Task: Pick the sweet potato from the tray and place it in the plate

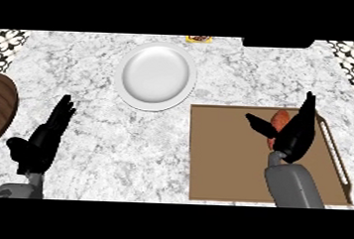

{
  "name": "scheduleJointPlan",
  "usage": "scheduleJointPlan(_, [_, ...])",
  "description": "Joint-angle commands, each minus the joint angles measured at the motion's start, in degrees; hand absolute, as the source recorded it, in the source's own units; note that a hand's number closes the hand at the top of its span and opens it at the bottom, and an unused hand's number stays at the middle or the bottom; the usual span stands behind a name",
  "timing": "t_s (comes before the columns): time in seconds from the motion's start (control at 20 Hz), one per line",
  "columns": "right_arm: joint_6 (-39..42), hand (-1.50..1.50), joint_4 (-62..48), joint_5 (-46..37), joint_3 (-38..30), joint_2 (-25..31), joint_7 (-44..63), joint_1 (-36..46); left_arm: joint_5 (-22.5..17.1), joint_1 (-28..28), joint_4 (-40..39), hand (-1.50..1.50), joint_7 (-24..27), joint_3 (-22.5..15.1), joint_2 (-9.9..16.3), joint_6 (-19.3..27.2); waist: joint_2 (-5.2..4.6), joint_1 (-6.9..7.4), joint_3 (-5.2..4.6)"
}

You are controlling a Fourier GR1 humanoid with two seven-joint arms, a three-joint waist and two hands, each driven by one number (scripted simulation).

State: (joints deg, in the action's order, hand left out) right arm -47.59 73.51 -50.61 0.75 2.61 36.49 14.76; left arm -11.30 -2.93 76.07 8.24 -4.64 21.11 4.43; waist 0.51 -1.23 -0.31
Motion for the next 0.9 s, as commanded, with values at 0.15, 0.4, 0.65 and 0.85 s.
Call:
scheduleJointPlan(0.15, [25.83, -1.50, 6.89, -5.32, 1.46, 3.21, 20.00, 0.23, -0.32, 1.98, 1.56, 0.00, -0.19, 0.36, 1.28, -1.65, 0.32, 0.36, 0.06])
scheduleJointPlan(0.4, [36.40, -1.50, 18.63, -5.48, 2.52, 1.34, 31.83, 0.77, 0.44, 2.38, 3.00, 0.00, -0.58, 0.21, 0.47, -1.88, -0.15, 0.85, 0.24])
scheduleJointPlan(0.65, [39.35, -1.50, 15.15, -5.69, 0.59, 0.25, 34.15, 0.33, 3.26, -1.05, 2.02, 0.00, -2.24, -1.86, -3.57, 1.31, -0.47, 1.02, 0.28])
scheduleJointPlan(0.85, [47.16, -1.50, 17.44, -3.44, -0.99, 2.07, 35.56, -0.45, 2.26, 0.08, -0.29, 0.00, 0.37, 1.19, -1.28, -0.96, -0.44, 0.90, 0.24])
